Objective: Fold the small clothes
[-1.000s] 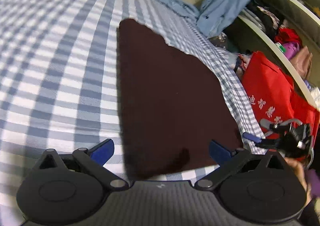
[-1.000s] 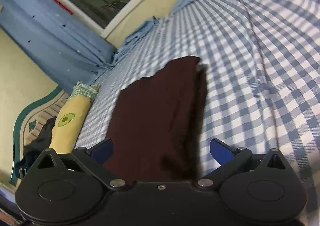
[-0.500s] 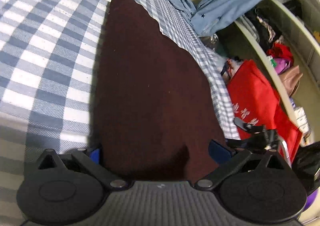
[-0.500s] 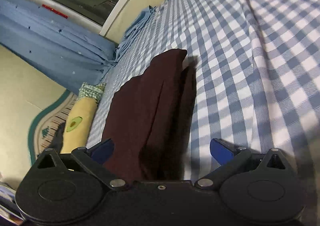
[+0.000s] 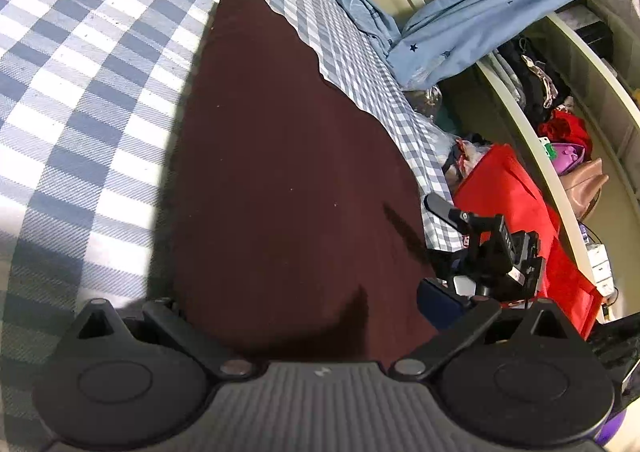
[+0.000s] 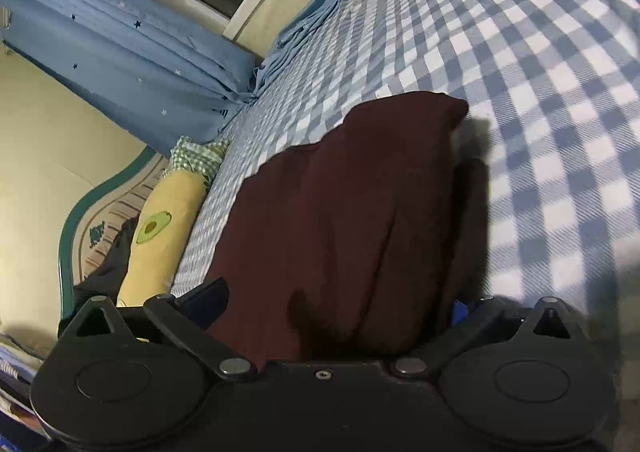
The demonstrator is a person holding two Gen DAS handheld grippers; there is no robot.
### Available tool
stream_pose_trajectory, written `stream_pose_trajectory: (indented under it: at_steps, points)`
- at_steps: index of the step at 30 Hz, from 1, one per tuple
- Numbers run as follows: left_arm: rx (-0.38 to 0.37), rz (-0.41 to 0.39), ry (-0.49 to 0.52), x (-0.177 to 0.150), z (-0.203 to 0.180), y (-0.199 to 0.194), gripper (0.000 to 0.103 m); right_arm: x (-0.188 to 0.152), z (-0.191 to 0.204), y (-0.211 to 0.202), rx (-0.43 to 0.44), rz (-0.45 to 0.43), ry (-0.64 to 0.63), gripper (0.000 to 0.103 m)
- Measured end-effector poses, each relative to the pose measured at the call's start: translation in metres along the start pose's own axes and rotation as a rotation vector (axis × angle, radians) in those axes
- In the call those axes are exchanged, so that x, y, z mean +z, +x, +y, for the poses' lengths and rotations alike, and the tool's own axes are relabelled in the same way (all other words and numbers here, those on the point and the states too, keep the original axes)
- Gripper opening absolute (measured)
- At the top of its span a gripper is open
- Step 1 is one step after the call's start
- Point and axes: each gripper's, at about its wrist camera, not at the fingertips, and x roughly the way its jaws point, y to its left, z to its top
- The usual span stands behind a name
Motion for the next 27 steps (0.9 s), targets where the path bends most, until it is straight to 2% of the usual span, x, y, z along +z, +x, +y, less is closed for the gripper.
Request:
stream_pose_trajectory:
  at_steps: [2, 3, 4, 5, 7, 8, 9, 10, 11, 14, 18, 23, 27]
  points:
    - [0.006, -0.01, 0.012, -0.003, -0.002, -0.001, 0.098, 0.003, 0.002, 0.003, -0.001, -0.011, -0.004, 0.099]
    - [0.019, -0.021, 0.026, -0.005, -0.003, -0.004, 0.095, 0.004, 0.005, 0.006, -0.004, -0.014, -0.01, 0.094]
    - [0.042, -0.029, 0.04, -0.007, -0.004, -0.005, 0.085, 0.005, 0.007, 0.008, -0.007, -0.018, -0.018, 0.091]
    - [0.074, -0.036, 0.058, -0.009, -0.006, -0.007, 0.07, 0.004, 0.01, 0.009, -0.014, -0.021, -0.027, 0.085]
    - [0.132, -0.05, 0.136, -0.012, -0.015, -0.01, 0.055, 0.003, 0.014, 0.01, -0.032, -0.034, -0.046, 0.074]
    - [0.143, -0.061, 0.166, -0.014, -0.02, -0.012, 0.048, 0.001, 0.015, 0.009, -0.046, -0.04, -0.061, 0.059]
    - [0.152, -0.074, 0.191, -0.014, -0.027, -0.015, 0.045, 0.0, 0.018, 0.01, -0.07, -0.043, -0.087, 0.037]
    - [0.159, -0.089, 0.217, -0.015, -0.034, -0.017, 0.039, -0.001, 0.025, 0.012, -0.104, -0.052, -0.125, 0.028]
    - [0.166, -0.104, 0.244, -0.016, -0.04, -0.02, 0.034, -0.002, 0.033, 0.011, -0.129, -0.064, -0.172, 0.022]
    - [0.165, -0.15, 0.295, -0.017, -0.056, -0.033, 0.028, -0.005, 0.058, 0.011, -0.143, -0.096, -0.241, 0.019]
    - [0.159, -0.204, 0.315, -0.016, -0.068, -0.063, 0.028, -0.01, 0.105, 0.01, -0.147, -0.124, -0.356, 0.019]
    - [0.139, -0.259, 0.338, -0.015, -0.073, -0.128, 0.028, -0.019, 0.168, 0.009, -0.12, -0.156, -0.425, 0.019]
    - [0.159, -0.287, 0.365, -0.02, -0.07, -0.184, 0.028, -0.037, 0.213, 0.014, -0.085, -0.169, -0.434, 0.019]
